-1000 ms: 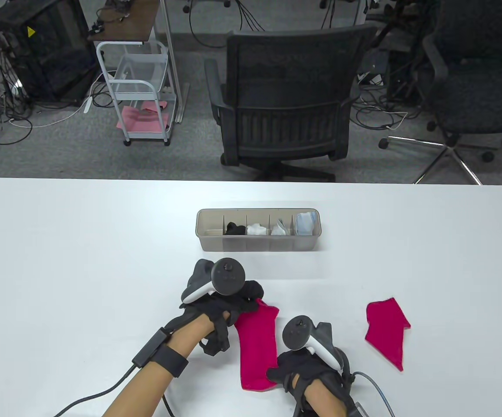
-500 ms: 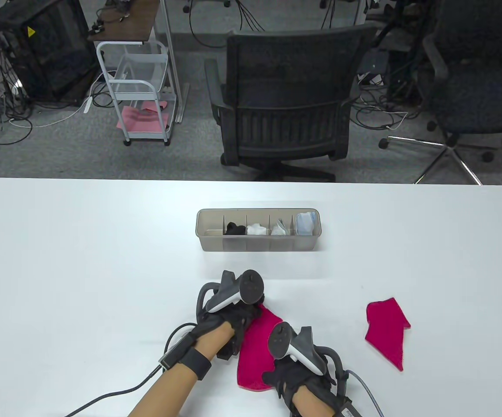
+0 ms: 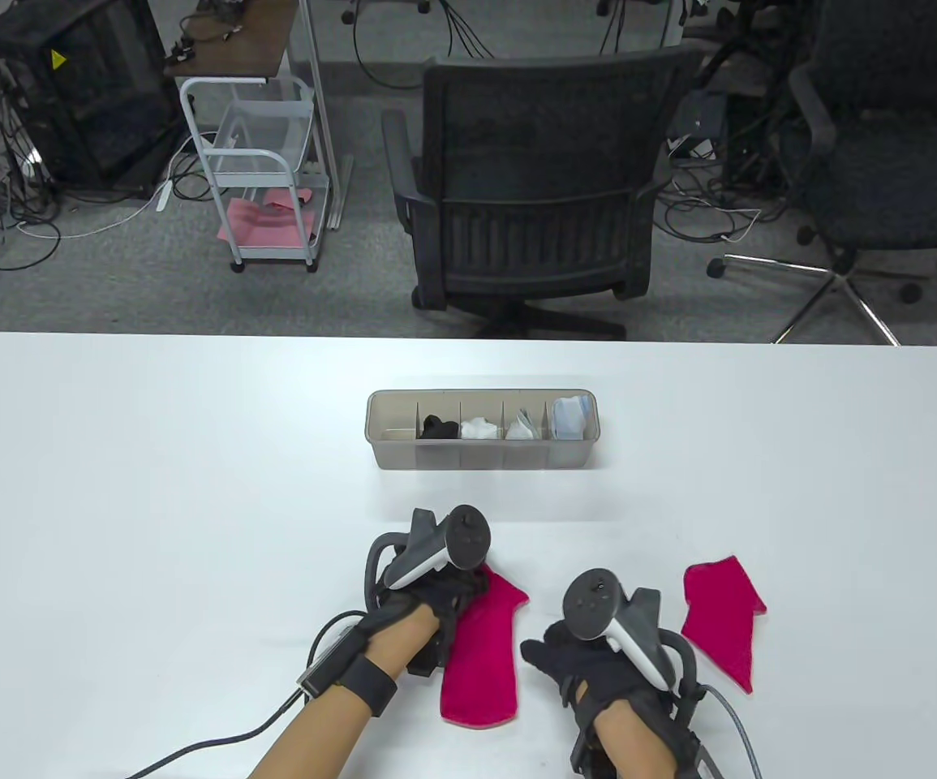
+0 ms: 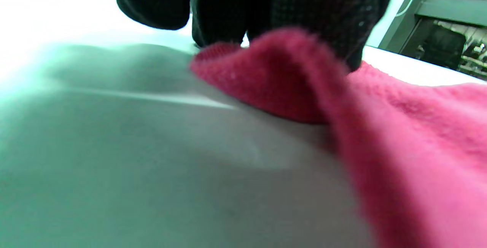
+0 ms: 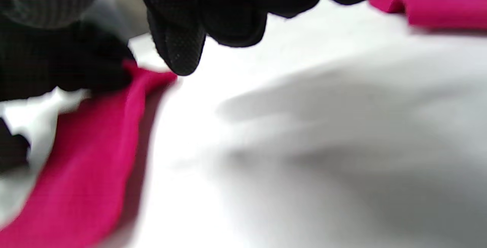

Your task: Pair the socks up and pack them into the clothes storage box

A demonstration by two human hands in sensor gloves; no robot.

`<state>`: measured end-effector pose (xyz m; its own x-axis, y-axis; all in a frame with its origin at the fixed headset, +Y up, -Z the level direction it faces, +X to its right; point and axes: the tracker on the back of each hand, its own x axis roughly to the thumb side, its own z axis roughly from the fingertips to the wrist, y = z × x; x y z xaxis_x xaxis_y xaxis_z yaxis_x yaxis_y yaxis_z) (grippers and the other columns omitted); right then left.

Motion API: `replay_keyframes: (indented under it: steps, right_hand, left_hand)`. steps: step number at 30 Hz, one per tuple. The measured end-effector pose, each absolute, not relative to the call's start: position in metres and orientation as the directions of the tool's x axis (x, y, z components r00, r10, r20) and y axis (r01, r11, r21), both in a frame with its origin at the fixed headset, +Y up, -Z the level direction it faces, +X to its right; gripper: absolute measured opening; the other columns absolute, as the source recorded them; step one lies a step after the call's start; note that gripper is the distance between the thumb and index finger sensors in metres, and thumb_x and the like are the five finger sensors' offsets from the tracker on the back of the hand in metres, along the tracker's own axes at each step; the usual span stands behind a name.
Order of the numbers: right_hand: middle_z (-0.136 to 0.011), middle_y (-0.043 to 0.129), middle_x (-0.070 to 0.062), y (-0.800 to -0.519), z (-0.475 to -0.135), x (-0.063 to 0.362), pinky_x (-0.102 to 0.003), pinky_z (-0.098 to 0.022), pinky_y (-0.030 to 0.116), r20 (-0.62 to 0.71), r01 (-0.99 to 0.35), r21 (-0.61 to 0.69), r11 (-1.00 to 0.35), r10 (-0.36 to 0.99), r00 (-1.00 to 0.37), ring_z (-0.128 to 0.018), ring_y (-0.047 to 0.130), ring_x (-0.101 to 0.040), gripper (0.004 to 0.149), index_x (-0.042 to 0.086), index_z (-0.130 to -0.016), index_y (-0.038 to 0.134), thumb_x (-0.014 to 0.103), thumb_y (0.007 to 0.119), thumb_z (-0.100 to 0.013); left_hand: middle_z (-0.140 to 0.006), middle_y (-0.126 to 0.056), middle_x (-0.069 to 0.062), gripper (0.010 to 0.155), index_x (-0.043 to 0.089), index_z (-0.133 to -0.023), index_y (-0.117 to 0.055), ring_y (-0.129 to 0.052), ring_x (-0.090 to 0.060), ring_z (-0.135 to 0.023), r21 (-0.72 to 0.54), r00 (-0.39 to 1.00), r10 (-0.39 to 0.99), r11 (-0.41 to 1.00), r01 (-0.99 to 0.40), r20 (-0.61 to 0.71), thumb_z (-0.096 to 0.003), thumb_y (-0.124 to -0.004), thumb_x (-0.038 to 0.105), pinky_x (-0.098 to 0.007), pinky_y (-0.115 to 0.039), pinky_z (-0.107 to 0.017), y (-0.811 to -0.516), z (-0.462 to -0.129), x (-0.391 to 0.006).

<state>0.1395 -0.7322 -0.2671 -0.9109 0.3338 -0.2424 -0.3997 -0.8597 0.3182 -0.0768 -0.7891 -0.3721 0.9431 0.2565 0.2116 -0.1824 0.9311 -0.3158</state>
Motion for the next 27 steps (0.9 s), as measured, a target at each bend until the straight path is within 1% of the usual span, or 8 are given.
replay_keyframes:
  steps: [4,8,12,14,17,19,22,27]
  right_hand:
    - [-0.084,0.082,-0.005,-0.713,-0.277,0.175,-0.047,-0.055,0.062,-0.297,-0.485,0.19,-0.854,0.421,-0.857,-0.063,0.075,-0.024,0.06,0.037,-0.091,0.076,0.062,0.072,-0.037]
    - [-0.087,0.079,-0.003,-0.7,-0.289,0.214,-0.047,-0.056,0.06,-0.292,-0.529,0.09,-0.844,0.486,-0.824,-0.065,0.073,-0.024,0.06,0.041,-0.094,0.072,0.06,0.075,-0.037]
    - [-0.086,0.079,-0.001,-0.692,-0.3,0.252,-0.046,-0.057,0.06,-0.315,-0.49,-0.022,-0.871,0.471,-0.824,-0.066,0.073,-0.022,0.058,0.044,-0.093,0.071,0.059,0.075,-0.037]
    - [-0.085,0.078,-0.001,-0.689,-0.306,0.27,-0.046,-0.057,0.06,-0.327,-0.45,-0.071,-0.89,0.447,-0.833,-0.066,0.072,-0.022,0.057,0.044,-0.092,0.071,0.058,0.076,-0.038]
    - [-0.085,0.077,-0.001,-0.691,-0.315,0.297,-0.046,-0.059,0.059,-0.385,-0.397,-0.122,-0.91,0.412,-0.826,-0.067,0.071,-0.022,0.054,0.045,-0.09,0.074,0.055,0.079,-0.037]
    - [-0.086,0.076,0.0,-0.7,-0.323,0.312,-0.046,-0.059,0.058,-0.406,-0.364,-0.116,-0.924,0.378,-0.832,-0.068,0.07,-0.022,0.053,0.046,-0.089,0.074,0.055,0.08,-0.037]
    - [-0.089,0.073,-0.001,-0.723,-0.334,0.329,-0.047,-0.061,0.055,-0.481,-0.318,-0.004,-0.948,0.28,-0.831,-0.07,0.067,-0.023,0.054,0.047,-0.09,0.073,0.053,0.082,-0.037]
    - [-0.096,0.068,-0.002,-0.752,-0.341,0.335,-0.048,-0.063,0.051,-0.526,-0.283,0.086,-0.955,0.198,-0.827,-0.074,0.064,-0.025,0.055,0.049,-0.09,0.072,0.052,0.084,-0.036]
  left_hand:
    - [-0.106,-0.063,-0.018,0.072,0.02,-0.108,-0.056,-0.071,-0.044,-0.079,-0.285,0.908,0.374,0.906,-0.313,0.191,-0.0443,-0.081,0.039,-0.062,-0.058,-0.054,-0.77,-0.36,-0.093]
    - [-0.117,-0.051,-0.017,0.074,0.021,-0.111,-0.048,-0.061,-0.048,-0.096,-0.224,0.796,0.566,0.822,-0.524,0.215,-0.0464,-0.077,0.042,-0.069,-0.051,-0.062,-0.734,-0.334,-0.123]
    - [-0.124,-0.029,-0.013,0.075,0.028,-0.113,-0.034,-0.031,-0.051,-0.112,-0.211,0.659,0.705,0.708,-0.673,0.262,-0.0495,-0.07,0.043,-0.074,-0.029,-0.07,-0.706,-0.302,-0.152]
    - [-0.124,-0.018,-0.009,0.076,0.033,-0.112,-0.028,-0.015,-0.05,-0.115,-0.226,0.636,0.722,0.69,-0.687,0.272,-0.0498,-0.069,0.046,-0.075,-0.018,-0.069,-0.702,-0.288,-0.163]
    - [-0.124,-0.009,-0.005,0.079,0.036,-0.111,-0.022,-0.003,-0.047,-0.114,-0.242,0.623,0.729,0.683,-0.689,0.284,-0.0491,-0.068,0.051,-0.076,-0.011,-0.067,-0.71,-0.267,-0.174]
    - [-0.123,-0.005,-0.004,0.08,0.038,-0.111,-0.02,0.001,-0.046,-0.113,-0.26,0.627,0.727,0.686,-0.679,0.28,-0.049,-0.067,0.053,-0.077,-0.009,-0.066,-0.719,-0.26,-0.176]
    - [-0.122,-0.002,-0.003,0.081,0.039,-0.11,-0.017,0.004,-0.044,-0.113,-0.332,0.617,0.744,0.667,-0.667,0.255,-0.0488,-0.067,0.054,-0.076,-0.007,-0.066,-0.735,-0.256,-0.174]
    - [-0.122,-0.002,-0.004,0.08,0.039,-0.11,-0.018,0.004,-0.043,-0.112,-0.347,0.637,0.724,0.687,-0.638,0.263,-0.0491,-0.067,0.053,-0.076,-0.007,-0.066,-0.738,-0.256,-0.169]
